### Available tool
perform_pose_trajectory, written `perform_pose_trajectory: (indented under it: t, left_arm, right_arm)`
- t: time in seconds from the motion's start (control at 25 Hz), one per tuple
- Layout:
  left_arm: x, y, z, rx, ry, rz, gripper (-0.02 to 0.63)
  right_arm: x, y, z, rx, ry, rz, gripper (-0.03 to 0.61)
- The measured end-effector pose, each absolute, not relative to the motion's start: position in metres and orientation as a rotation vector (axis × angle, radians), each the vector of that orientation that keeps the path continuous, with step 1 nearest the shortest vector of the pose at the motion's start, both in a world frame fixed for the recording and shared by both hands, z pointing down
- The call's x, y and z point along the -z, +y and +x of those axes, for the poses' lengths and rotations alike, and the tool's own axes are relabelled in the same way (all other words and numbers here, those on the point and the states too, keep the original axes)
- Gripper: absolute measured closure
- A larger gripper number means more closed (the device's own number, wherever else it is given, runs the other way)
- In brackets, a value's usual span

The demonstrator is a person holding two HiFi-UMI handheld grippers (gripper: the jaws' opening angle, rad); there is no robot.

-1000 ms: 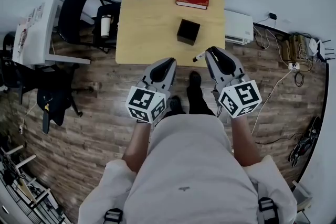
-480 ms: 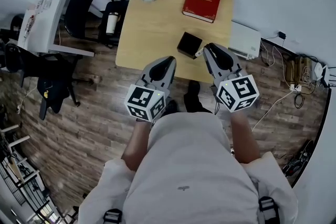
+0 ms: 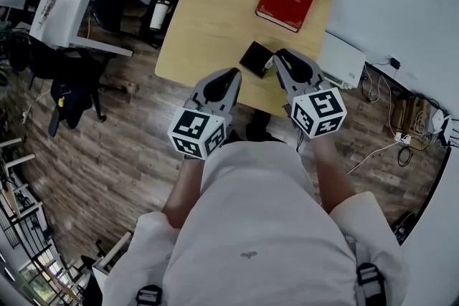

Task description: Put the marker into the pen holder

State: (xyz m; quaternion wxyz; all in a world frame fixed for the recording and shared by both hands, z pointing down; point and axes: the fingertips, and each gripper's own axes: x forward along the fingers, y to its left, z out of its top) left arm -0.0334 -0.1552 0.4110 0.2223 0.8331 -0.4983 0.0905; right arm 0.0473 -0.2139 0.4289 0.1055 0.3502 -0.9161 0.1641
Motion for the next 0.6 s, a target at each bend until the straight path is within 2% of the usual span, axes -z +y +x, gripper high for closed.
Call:
perform_pose_trajectory:
  t: [0.6]
  left_arm:
    - [-0.423,-0.156,-0.045,-0.265,-1.426,2.237,0.598]
  right_arm:
    - [-0.469,-0.224,0.028,-0.486,-2.679,0.91,0.511]
